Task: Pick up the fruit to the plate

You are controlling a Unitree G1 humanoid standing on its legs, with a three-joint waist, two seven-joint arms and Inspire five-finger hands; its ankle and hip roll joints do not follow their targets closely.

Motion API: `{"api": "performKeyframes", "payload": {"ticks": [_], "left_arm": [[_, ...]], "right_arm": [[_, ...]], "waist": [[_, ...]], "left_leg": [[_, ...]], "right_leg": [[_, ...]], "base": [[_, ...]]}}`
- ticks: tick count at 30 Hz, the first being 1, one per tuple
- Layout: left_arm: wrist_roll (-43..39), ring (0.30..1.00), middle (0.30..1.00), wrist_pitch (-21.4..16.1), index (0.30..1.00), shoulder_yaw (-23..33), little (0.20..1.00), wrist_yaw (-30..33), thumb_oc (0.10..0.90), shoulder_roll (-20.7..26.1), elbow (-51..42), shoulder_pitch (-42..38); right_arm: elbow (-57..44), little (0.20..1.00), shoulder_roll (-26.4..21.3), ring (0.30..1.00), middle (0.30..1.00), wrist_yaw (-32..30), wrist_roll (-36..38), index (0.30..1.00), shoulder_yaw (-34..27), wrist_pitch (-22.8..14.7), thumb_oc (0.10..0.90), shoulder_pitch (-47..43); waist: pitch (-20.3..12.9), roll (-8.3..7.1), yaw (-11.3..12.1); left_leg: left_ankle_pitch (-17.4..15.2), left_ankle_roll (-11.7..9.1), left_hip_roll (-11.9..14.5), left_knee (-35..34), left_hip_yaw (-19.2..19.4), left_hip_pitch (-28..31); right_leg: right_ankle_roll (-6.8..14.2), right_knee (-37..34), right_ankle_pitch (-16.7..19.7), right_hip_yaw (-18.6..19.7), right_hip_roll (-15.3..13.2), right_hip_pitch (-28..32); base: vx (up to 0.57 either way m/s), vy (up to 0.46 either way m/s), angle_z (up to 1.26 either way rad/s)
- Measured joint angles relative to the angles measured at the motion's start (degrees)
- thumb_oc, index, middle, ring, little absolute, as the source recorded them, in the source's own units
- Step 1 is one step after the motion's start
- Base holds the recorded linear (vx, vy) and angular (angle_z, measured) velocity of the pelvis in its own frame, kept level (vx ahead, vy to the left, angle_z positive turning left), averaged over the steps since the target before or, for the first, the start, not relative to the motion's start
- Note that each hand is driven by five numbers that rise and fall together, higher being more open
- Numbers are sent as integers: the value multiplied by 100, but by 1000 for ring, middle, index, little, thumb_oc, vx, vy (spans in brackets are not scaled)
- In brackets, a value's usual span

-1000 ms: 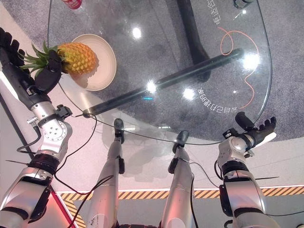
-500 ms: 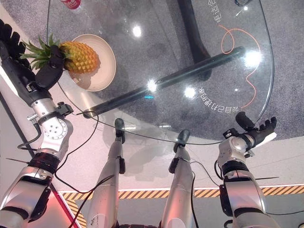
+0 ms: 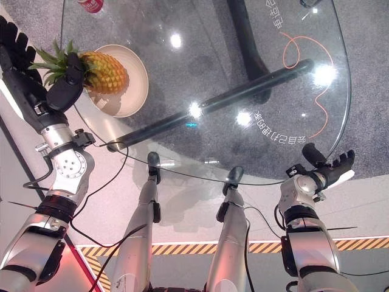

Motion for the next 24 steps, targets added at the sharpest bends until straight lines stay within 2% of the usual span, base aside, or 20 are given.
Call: {"api": "performKeyframes", "payload": {"ticks": [6, 24], "left_arm": [[6, 900, 900, -93, 900, -24, 900, -175, 800, 1, -436, 14], [6, 900, 900, -94, 900, -25, 900, -169, 800, 10, -835, 45]], "right_arm": [[6, 900, 0, 900, 900, 0, 1, 900, -78, 0, 800, 63], [4, 900, 0, 900, 900, 0, 0, 900, -89, 0, 800, 55]], "waist": [[1, 2, 103], [1, 1, 110]], "left_leg": [[-6, 10, -8, 0, -6, 15], [4, -5, -26, 5, -16, 29]], "right_leg": [[1, 0, 0, -1, -9, 14], [5, -6, 2, -3, -20, 40]], "base": [[0, 0, 0], [-2, -1, 0]]}}
